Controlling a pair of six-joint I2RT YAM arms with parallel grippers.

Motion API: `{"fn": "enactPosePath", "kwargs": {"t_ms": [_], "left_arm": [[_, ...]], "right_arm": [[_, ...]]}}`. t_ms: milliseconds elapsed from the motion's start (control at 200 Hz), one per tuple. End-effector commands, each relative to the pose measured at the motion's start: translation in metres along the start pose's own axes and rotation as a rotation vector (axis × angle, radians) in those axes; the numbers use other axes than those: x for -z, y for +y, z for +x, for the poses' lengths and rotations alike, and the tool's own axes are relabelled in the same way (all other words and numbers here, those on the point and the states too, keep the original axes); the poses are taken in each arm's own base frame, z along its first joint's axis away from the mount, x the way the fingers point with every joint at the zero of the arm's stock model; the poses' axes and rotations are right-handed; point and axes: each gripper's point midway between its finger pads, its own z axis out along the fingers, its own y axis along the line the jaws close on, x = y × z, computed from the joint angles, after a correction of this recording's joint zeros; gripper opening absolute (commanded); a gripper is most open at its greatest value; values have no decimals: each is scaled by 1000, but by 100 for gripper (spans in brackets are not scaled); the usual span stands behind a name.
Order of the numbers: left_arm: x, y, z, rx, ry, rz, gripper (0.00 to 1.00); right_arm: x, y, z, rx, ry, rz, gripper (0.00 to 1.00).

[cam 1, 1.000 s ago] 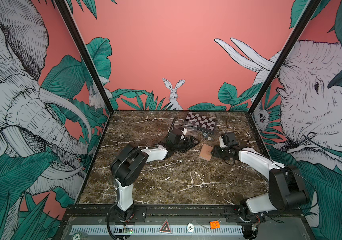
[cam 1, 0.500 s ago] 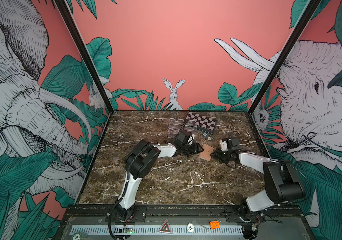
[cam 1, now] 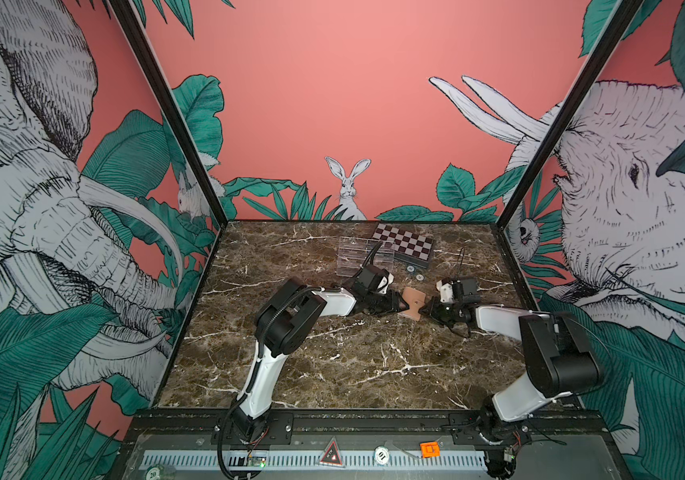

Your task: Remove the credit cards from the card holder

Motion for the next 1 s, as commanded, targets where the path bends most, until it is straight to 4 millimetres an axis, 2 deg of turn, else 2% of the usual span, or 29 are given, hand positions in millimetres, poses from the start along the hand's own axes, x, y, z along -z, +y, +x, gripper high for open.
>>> {"fn": "enactPosePath", "kwargs": {"t_ms": [0, 170, 380, 535, 565, 580, 720, 795, 905, 995], "left_arm": [[-8, 7, 13, -8, 43, -10, 50], [-11, 6, 15, -11, 44, 7, 41], [-9, 3, 14, -25, 31, 17, 22], [1, 1, 13, -27, 1, 8, 10], [4, 0, 14, -29, -7, 9, 8], [5, 0, 14, -27, -12, 7, 8], [23, -6, 15, -21, -52, -1, 0], [34, -10, 19, -8, -76, 10, 0], [53, -11, 29, -1, -108, -8, 0], [67, -7, 43, 11, -123, -45, 0]], "right_arm": [[-6, -4, 3, -5, 12, -1, 19], [-7, -4, 4, -7, 14, -11, 18], [-6, -2, 5, -5, 21, -20, 17], [-1, 2, 5, 3, 18, -26, 18], [-1, 1, 7, 1, 25, -22, 20], [6, 8, 2, 16, 5, -36, 21], [25, 19, -1, 42, -2, -22, 41], [37, 27, -2, 51, -6, -25, 50], [58, 40, -3, 69, -35, -42, 74], [72, 50, -3, 93, -46, -58, 79]]}}
